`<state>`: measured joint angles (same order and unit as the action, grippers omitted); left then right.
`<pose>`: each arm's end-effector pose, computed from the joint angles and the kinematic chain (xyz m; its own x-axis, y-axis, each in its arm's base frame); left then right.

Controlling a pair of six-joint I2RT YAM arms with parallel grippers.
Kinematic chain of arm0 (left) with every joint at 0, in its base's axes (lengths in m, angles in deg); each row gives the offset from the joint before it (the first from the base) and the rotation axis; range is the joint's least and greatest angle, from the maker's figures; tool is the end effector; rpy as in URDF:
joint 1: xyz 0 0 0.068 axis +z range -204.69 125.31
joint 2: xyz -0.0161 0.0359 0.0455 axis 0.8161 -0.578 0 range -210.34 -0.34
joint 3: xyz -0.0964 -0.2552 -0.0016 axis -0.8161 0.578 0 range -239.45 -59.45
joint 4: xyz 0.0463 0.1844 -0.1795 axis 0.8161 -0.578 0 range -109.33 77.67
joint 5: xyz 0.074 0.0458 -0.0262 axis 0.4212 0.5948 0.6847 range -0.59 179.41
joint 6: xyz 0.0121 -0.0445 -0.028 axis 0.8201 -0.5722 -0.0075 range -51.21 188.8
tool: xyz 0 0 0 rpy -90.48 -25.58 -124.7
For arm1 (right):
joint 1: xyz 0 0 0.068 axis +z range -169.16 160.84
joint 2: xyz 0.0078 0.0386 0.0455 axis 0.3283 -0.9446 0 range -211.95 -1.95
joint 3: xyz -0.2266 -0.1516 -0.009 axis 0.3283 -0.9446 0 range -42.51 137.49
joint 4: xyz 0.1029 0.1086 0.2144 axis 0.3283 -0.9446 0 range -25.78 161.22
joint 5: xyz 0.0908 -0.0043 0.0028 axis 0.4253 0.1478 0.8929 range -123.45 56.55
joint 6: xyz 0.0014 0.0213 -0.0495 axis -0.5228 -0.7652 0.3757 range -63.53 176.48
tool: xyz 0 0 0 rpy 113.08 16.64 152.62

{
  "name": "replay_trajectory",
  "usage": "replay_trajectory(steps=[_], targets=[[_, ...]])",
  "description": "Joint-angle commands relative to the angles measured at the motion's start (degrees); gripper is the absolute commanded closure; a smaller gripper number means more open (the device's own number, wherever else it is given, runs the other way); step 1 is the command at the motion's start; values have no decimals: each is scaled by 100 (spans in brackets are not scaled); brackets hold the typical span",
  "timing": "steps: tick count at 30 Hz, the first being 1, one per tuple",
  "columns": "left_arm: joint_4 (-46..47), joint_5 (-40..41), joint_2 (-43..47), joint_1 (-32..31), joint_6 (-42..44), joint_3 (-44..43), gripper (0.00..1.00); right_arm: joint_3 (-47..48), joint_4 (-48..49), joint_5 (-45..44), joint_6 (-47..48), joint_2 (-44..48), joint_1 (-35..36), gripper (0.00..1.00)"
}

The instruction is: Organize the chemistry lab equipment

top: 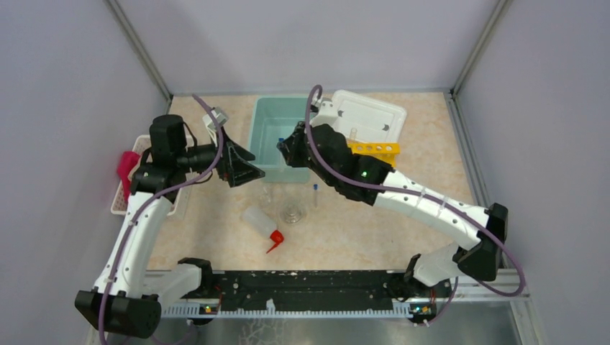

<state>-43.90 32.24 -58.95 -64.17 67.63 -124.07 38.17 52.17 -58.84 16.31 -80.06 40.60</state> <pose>0.1962 -0.0632 0.3838 -0.4426 0.0627 -0.8945 0.8281 0.4114 -0.3809 0.1691 0.2598 0.4126 -0.4790 0.3351 -0.8113 -0.3462 0.7772 0.5255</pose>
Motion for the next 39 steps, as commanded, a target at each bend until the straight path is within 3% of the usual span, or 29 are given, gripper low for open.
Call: replay_trajectory(steps=[1, 6, 11, 26, 31, 34, 39], targets=[[390, -303, -46, -84, -269, 29, 1, 395, 955, 63, 165, -244, 341, 100], [549, -326, -47, -124, -430, 184, 6, 527, 1237, 230, 19, -491, 447, 100], [557, -431, -44, -132, -391, 328, 17, 421, 1557, 223, 0, -521, 558, 100], [426, -408, -6, -134, 55, 300, 70, 289, 1445, 309, 42, -519, 629, 100], [85, -267, 85, -134, 675, 222, 88, 949, 392, 449, 30, -787, 568, 79], [-167, -176, 112, -134, 1047, 149, 91, 1414, -328, 940, -23, -978, 368, 64], [-396, -102, 167, -136, 1508, 143, 93, 1932, -954, 1792, 14, -1200, 31, 60]])
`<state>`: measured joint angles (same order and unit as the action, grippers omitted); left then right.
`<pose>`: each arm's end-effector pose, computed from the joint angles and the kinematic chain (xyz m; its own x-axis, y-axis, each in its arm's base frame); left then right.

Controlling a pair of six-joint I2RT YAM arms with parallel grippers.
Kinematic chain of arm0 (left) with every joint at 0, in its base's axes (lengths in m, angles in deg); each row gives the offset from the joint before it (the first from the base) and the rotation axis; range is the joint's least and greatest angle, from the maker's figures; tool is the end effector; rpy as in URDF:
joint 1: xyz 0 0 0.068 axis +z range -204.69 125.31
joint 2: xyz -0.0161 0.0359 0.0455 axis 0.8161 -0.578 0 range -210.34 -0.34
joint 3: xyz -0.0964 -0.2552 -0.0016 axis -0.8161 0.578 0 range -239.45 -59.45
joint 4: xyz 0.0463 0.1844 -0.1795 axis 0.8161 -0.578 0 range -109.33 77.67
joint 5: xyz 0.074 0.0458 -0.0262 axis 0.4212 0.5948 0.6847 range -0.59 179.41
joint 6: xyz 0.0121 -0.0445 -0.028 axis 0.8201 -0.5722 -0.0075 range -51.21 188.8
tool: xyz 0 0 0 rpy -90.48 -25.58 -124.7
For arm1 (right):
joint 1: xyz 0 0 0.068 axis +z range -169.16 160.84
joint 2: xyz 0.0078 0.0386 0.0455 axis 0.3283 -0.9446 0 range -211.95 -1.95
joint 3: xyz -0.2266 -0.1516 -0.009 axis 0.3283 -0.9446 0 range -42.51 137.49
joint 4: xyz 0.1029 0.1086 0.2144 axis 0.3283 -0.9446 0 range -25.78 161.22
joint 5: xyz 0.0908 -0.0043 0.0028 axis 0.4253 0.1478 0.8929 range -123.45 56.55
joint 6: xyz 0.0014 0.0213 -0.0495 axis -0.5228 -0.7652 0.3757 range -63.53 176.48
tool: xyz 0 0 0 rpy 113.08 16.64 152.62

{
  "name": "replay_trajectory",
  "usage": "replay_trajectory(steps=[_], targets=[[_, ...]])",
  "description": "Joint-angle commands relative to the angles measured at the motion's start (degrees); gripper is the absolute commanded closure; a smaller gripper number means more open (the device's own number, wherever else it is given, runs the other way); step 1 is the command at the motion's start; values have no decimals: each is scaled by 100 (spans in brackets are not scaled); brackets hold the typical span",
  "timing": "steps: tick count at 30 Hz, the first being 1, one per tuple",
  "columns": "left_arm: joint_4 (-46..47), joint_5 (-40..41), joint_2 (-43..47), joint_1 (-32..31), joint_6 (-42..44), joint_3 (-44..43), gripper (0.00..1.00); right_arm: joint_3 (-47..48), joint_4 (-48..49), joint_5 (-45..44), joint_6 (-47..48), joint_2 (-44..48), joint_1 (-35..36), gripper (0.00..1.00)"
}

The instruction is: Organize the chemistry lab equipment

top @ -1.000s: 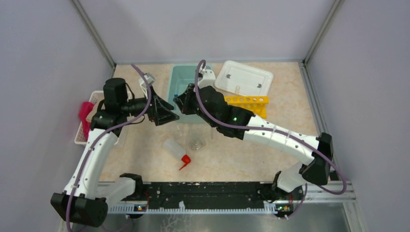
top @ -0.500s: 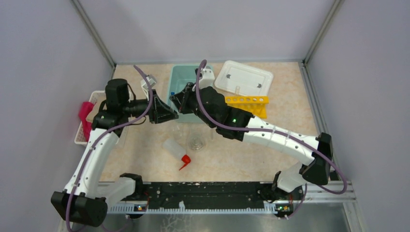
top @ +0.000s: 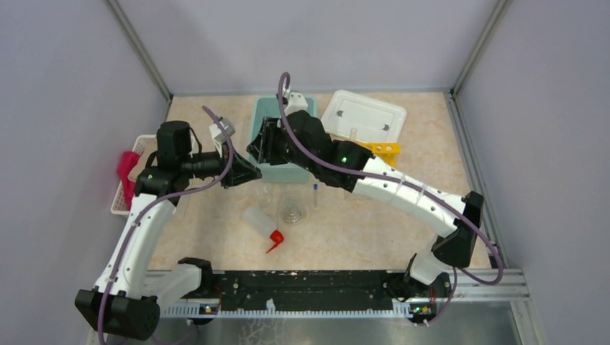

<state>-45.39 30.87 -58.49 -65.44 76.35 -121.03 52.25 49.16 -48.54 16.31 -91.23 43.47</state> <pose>0.1928 -0.0676 0.3664 -0.3731 0.1407 -0.9171 0.8824 0.3592 -0.3039 0.1731 0.3144 0.4296 -0.5793 0.2354 -0.7804 -0.4831 0.6719 0.5613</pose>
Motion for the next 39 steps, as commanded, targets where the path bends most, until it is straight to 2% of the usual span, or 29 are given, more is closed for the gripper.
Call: replay_trajectory(steps=[1, 11, 17, 19, 25, 26, 27, 29, 30, 33, 39], targets=[[-260, 36, 134, -7, 688, -156, 94, 581, -699, 869, 59, -102, -298, 60], [-488, 122, 142, -14, 1074, -205, 95, 1112, -1058, 1598, 360, -350, -496, 61], [-529, 109, 103, -16, 1113, -231, 96, 1457, -1290, 1859, 464, -633, -522, 65], [-532, 97, 120, -16, 1109, -223, 96, 1475, -1294, 1862, 475, -641, -524, 69], [-559, 183, 107, -16, 1121, -205, 95, 1482, -1429, 1844, 506, -608, -564, 89], [-554, 196, 103, -16, 1102, -205, 90, 1464, -1473, 1819, 513, -583, -586, 94], [-520, 283, 98, -16, 1011, -192, 75, 1429, -1515, 1777, 516, -538, -618, 98], [-504, 403, 94, -16, 899, -198, 20, 1299, -1591, 1712, 545, -394, -704, 100], [-504, 460, 89, -16, 859, -209, 4, 1200, -1656, 1637, 587, -286, -755, 100], [-446, 698, 109, -16, 712, -243, 1, 728, -1949, 758, 776, 202, -890, 100], [-566, 1134, -20, -7, 541, -342, 1, -1160, -2461, -842, 770, 1601, -1752, 100]])
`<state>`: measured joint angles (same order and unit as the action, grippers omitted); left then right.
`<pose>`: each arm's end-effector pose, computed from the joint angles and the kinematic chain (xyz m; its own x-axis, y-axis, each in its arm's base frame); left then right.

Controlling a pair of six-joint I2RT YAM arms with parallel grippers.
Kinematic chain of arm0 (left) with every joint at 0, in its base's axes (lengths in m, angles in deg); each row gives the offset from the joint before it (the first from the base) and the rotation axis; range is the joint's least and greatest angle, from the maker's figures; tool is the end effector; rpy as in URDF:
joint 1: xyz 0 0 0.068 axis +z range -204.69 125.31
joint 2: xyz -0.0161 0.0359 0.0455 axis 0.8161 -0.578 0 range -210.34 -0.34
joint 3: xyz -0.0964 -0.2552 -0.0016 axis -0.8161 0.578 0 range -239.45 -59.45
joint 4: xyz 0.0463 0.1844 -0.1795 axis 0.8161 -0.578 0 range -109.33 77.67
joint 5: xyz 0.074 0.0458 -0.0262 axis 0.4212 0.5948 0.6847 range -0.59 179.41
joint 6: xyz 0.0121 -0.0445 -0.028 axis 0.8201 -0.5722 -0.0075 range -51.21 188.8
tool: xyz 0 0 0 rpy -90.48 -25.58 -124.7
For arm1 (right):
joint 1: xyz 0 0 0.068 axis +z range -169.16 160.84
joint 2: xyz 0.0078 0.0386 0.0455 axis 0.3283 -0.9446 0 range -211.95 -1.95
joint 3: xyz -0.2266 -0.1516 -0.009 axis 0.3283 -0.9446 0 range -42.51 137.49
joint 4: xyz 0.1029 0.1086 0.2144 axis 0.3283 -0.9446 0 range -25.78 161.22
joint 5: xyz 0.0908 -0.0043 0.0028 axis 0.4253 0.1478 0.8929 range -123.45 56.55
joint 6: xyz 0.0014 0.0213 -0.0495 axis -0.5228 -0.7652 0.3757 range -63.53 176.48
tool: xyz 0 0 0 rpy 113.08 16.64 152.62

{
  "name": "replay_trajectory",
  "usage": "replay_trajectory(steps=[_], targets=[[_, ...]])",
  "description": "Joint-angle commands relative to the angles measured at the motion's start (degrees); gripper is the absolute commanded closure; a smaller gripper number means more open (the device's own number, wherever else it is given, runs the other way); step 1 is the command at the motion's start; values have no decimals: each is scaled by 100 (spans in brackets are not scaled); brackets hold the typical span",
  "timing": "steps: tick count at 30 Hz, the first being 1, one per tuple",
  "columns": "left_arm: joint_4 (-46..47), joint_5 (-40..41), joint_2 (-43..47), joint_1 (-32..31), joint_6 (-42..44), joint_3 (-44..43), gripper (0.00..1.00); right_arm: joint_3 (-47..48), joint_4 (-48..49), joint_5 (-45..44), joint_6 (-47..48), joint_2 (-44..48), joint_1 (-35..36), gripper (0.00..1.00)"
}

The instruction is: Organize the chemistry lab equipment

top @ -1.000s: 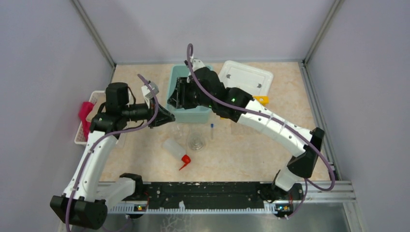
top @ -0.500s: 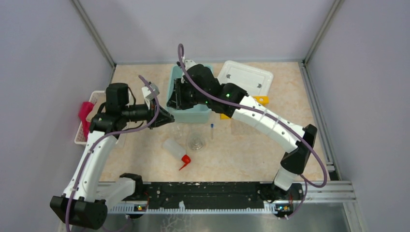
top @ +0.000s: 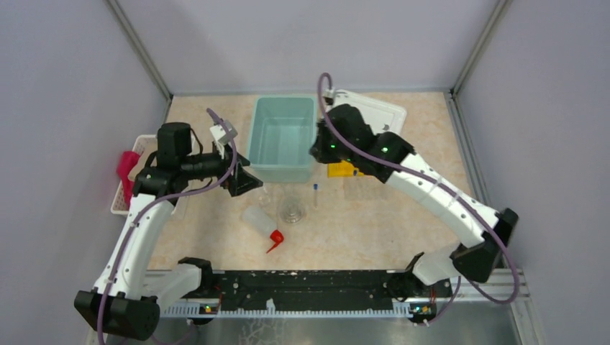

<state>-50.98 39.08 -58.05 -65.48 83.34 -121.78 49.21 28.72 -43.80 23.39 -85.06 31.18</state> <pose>0.1898 -0.0641 0.3620 -0.3449 0.2289 -0.9103 0.8602 0.4652 -0.2089 0.2041 0.2363 0.4107 -0.6596 0.0456 -0.7502 -0.3607 0.8565 0.3692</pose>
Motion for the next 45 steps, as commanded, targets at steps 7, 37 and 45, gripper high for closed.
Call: replay_trajectory(steps=[7, 37, 45], targets=[[165, 359, -68, -2, -319, -204, 1, -2463, -502, -2165, -195, 1669, -1852, 100], [84, 345, -68, -2, -314, -292, 1, -3401, 1428, -2637, -164, -52, -2618, 100], [94, 325, -98, -2, -294, -310, 1, -3354, 1418, -2708, -143, -153, -2618, 100]])
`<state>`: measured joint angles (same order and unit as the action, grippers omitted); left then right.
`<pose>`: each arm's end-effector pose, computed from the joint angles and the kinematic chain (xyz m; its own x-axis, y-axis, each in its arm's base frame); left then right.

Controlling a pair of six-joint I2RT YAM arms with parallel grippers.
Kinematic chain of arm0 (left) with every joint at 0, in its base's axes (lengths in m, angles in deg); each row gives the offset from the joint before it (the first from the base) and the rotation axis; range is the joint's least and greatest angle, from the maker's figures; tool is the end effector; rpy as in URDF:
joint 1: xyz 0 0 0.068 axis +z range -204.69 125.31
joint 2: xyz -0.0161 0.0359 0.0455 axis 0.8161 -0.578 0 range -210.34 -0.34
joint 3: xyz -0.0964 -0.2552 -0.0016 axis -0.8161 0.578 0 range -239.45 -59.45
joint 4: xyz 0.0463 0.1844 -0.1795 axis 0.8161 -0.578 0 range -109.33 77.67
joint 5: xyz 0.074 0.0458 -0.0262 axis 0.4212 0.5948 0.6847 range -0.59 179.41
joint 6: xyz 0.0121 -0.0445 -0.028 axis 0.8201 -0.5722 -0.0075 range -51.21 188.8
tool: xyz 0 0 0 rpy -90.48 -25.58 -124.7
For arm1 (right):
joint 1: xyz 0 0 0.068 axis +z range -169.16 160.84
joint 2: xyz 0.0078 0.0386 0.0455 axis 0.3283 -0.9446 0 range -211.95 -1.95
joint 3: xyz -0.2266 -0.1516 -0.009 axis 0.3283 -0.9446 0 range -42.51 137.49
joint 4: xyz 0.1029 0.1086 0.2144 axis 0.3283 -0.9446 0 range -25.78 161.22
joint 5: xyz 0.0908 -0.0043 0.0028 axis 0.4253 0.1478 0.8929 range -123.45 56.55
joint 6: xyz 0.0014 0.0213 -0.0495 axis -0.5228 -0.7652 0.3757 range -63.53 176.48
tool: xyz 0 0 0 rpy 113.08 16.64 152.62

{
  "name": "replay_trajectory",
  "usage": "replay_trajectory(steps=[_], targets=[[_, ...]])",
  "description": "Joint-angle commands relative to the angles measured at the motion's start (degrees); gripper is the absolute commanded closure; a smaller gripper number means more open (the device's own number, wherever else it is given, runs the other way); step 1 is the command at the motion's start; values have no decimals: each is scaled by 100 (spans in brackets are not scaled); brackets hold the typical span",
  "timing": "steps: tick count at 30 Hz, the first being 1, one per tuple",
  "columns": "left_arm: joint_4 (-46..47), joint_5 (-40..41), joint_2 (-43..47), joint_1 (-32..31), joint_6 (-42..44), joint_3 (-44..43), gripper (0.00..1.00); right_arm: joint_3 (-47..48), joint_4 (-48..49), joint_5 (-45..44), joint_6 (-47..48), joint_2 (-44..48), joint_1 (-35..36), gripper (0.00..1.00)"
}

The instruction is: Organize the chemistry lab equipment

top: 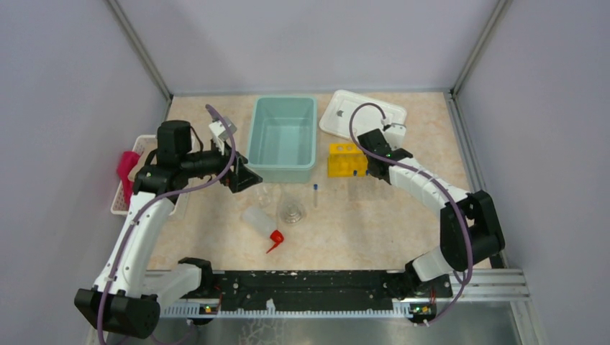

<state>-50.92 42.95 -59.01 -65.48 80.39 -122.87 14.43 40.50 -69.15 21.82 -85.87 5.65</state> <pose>0.1952 -0.0636 0.3641 -0.3912 0.2155 -0.8947 0.8156 0.5316 -0.2286 0.2743 0.1040 0.2312 -0.6640 0.2016 -0.7200 0.3886 0.9157 -0.1019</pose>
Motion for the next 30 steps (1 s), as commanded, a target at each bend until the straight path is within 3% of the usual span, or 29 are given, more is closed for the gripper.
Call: replay_trajectory(steps=[1, 30], targets=[[86, -71, -3, -2, 2, -201, 1, 122, 244, -155, 23, -85, -65, 100], [146, -13, -16, -2, 11, -186, 1, -102, 395, 258, 64, -265, 14, 100]])
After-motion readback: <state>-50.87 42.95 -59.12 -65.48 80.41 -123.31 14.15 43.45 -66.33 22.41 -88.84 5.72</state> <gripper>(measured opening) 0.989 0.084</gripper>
